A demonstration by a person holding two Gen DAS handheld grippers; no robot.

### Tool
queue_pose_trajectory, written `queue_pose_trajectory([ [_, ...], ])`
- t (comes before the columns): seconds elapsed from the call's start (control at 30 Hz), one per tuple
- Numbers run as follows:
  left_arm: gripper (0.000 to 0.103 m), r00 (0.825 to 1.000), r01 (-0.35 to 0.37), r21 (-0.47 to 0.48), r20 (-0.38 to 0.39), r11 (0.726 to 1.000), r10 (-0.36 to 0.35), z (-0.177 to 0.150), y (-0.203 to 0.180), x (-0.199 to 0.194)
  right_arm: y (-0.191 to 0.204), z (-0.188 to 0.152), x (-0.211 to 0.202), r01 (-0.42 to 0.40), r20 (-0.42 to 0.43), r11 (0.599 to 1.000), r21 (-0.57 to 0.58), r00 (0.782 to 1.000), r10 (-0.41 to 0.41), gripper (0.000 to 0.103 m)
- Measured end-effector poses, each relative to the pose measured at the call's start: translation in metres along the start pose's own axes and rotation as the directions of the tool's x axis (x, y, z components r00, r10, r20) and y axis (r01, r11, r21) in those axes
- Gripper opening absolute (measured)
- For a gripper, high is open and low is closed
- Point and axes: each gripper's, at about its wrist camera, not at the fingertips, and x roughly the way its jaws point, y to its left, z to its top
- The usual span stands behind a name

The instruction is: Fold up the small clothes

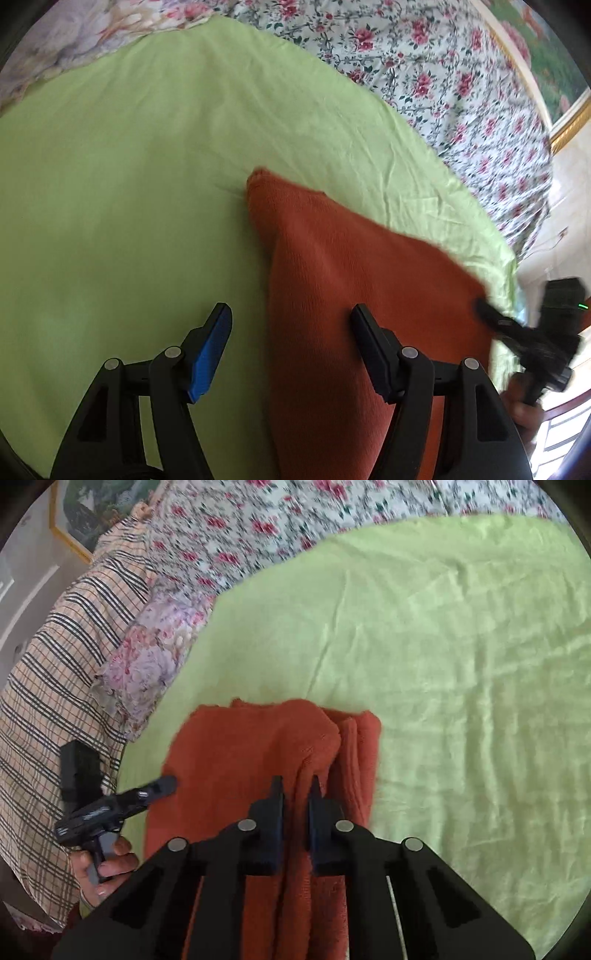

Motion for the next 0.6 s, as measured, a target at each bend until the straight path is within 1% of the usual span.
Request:
queue_pose_trajectory([
  [0.03, 0.067, 1.0, -0.002, 0.011, -0.002, 1.0, 0.002, 0.004, -0.002, 0.002, 0.003, 0.0, -0.007, -0.016, 0.026, 1.0, -0.013, 1.0, 0.016, 0.011],
  [0.07, 0.062, 1.0, -0.01, 0.026, -0.004, 1.0, 0.01, 0.008, -0.005, 0.005, 0.007, -0.002, -0.014, -0.026, 0.057, 0.999, -0.032, 0.998, 0.028, 0.011],
  [0.1, 0.054, 1.0, -0.024, 0.04, -0.002, 0.999, 0.024, 0.012, -0.007, 0.008, 0.008, -0.004, -0.016, -0.021, 0.065, 0.999, -0.04, 0.998, 0.024, 0.011],
  [0.13, 0.048, 1.0, -0.028, 0.054, -0.004, 0.998, 0.029, 0.014, -0.007, 0.013, 0.007, -0.006, -0.012, -0.002, 0.054, 0.999, -0.044, 0.999, 0.005, 0.011],
  [0.17, 0.032, 0.999, -0.031, 0.061, -0.005, 0.998, 0.032, 0.016, -0.008, 0.017, 0.002, -0.009, -0.005, 0.034, 0.03, 0.998, -0.044, 0.999, -0.032, 0.011],
  [0.2, 0.023, 0.999, -0.05, 0.073, 0.0, 0.996, 0.05, 0.018, -0.009, 0.021, -0.004, -0.011, 0.002, 0.064, 0.008, 0.997, -0.036, 0.998, -0.064, 0.011],
  [0.23, 0.023, 0.996, -0.084, 0.096, 0.009, 0.992, 0.083, 0.019, -0.012, 0.023, -0.012, -0.013, 0.01, 0.081, -0.013, 0.996, -0.023, 0.997, -0.082, 0.011],
  [0.27, 0.019, 0.993, -0.122, 0.121, 0.023, 0.985, 0.12, 0.018, -0.017, 0.025, -0.019, -0.016, 0.014, 0.087, -0.024, 0.996, -0.012, 0.996, -0.087, 0.011],
  [0.3, 0.016, 0.986, -0.168, 0.148, 0.04, 0.974, 0.164, 0.02, -0.021, 0.027, -0.022, -0.017, 0.018, 0.094, -0.03, 0.996, -0.007, 0.995, -0.094, 0.011],
  [0.33, 0.015, 0.977, -0.214, 0.169, 0.053, 0.962, 0.208, 0.022, -0.022, 0.029, -0.025, -0.017, 0.02, 0.101, -0.035, 0.995, -0.003, 0.994, -0.101, 0.011],
  [0.37, 0.015, 0.97, -0.242, 0.176, 0.059, 0.954, 0.235, 0.024, -0.023, 0.031, -0.026, -0.018, 0.02, 0.105, -0.035, 0.994, -0.005, 0.994, -0.105, 0.011],
  [0.43, 0.016, 0.966, -0.258, 0.164, 0.07, 0.952, 0.25, 0.029, -0.019, 0.031, -0.024, -0.016, 0.019, 0.113, -0.035, 0.994, -0.01, 0.993, -0.113, 0.011],
  [0.5, 0.016, 0.966, -0.256, 0.142, 0.078, 0.956, 0.247, 0.034, -0.015, 0.024, -0.024, -0.015, 0.015, 0.103, -0.042, 0.995, 0.002, 0.994, -0.102, 0.011],
  [0.6, 0.016, 0.976, -0.204, 0.116, 0.096, 0.972, 0.194, 0.028, -0.013, -0.002, -0.018, -0.015, -0.001, 0.091, -0.018, 0.996, 0.017, 0.996, -0.091, 0.014],
])
